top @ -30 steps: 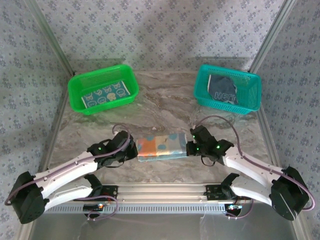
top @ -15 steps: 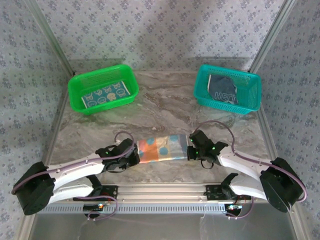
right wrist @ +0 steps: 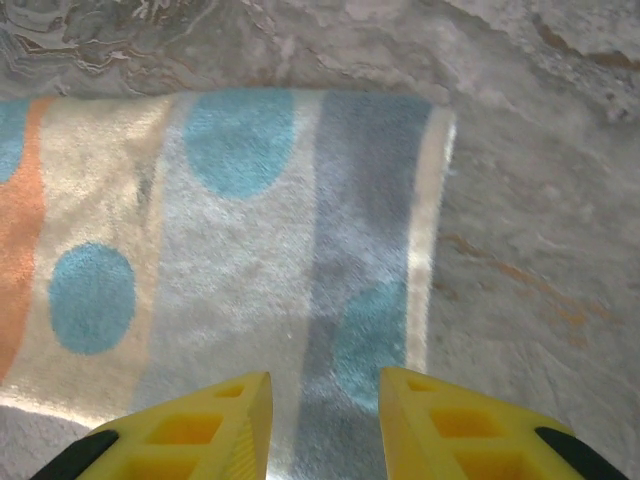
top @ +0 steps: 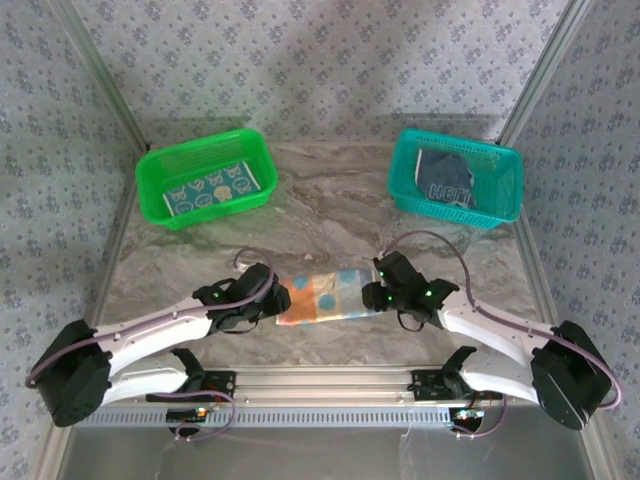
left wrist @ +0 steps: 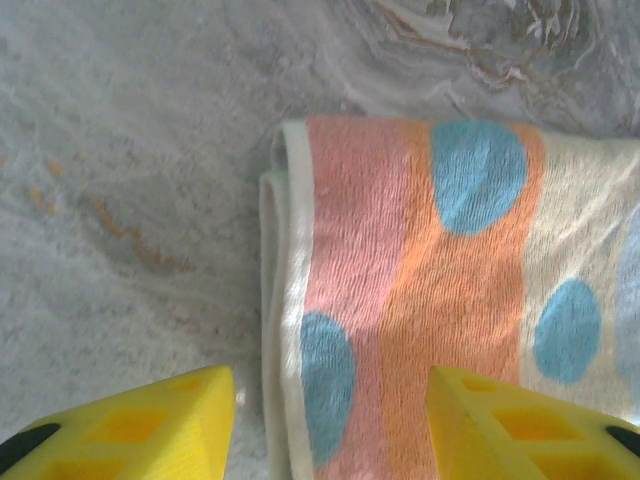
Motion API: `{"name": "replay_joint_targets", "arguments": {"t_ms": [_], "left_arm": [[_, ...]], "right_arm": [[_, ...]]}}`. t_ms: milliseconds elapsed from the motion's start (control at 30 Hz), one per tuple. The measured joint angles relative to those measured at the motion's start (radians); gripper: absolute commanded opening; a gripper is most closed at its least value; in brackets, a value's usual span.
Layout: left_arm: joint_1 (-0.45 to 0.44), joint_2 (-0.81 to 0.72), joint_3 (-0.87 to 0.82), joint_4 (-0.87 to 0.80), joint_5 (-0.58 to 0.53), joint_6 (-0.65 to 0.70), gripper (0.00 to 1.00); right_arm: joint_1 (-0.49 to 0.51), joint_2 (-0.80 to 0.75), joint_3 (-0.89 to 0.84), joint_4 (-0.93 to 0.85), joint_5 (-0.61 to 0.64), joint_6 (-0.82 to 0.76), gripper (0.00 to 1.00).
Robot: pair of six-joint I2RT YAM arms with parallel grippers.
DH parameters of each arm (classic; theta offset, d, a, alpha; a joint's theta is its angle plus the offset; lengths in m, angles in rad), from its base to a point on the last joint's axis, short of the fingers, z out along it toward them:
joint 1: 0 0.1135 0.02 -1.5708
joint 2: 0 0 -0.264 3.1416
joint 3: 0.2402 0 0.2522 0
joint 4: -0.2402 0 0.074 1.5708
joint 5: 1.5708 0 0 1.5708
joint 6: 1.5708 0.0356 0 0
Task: Fold and stack the towels
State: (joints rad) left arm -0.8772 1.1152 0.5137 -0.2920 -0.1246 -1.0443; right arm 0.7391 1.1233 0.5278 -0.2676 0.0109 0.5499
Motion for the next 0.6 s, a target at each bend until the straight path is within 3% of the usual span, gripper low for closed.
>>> {"name": "replay_joint_targets", "arguments": {"t_ms": [300,600], "left_arm": [[-0.006,0.114,0.0,0.119,-0.027,-0.028,0.51],[-0.052,0.195,0.0,0.165,-0.055,-0.088,0.51]], "right_arm": [[0.013,0.125,0.008,0.077,0.0,-0.02,0.33],[0.013,0.139,0.008,0.105,0.0,-0.02,0.33]]}}
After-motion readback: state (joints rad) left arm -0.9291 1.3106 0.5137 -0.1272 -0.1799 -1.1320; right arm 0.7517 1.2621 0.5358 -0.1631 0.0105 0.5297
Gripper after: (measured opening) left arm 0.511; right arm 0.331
